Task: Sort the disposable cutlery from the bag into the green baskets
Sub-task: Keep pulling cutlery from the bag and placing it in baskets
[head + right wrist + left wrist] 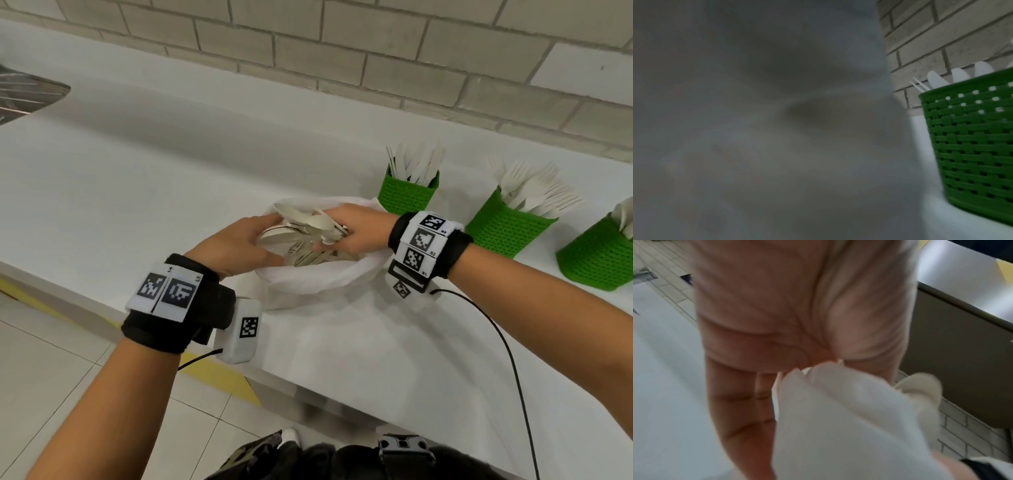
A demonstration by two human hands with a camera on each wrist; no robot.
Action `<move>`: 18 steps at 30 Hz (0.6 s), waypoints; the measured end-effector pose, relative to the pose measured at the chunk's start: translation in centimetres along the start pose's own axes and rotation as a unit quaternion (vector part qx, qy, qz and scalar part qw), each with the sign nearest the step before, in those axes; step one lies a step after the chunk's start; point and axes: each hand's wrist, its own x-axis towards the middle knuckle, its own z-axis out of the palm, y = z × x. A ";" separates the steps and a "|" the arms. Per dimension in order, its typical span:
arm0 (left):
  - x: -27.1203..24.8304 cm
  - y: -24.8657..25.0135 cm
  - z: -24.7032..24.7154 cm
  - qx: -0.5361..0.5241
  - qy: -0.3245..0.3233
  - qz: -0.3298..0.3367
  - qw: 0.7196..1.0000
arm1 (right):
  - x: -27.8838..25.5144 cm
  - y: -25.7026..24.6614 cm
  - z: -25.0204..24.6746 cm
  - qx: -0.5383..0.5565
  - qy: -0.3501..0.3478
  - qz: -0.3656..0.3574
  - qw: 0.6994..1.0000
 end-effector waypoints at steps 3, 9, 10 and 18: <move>0.9 0.1 0.7 -0.075 0.063 -0.025 0.995 | -0.5 -1.6 -0.5 0.052 0.012 -0.014 0.998; 1.0 0.7 1.3 0.042 0.153 -0.018 0.987 | -0.2 -2.2 -1.6 0.298 0.183 0.008 0.937; 0.6 1.2 1.3 0.048 0.204 0.025 0.977 | 0.1 -1.9 -1.9 0.355 0.189 0.014 0.915; 2.5 6.1 3.1 -0.146 0.093 0.072 0.982 | 0.4 -1.6 -2.8 0.637 0.186 0.044 0.747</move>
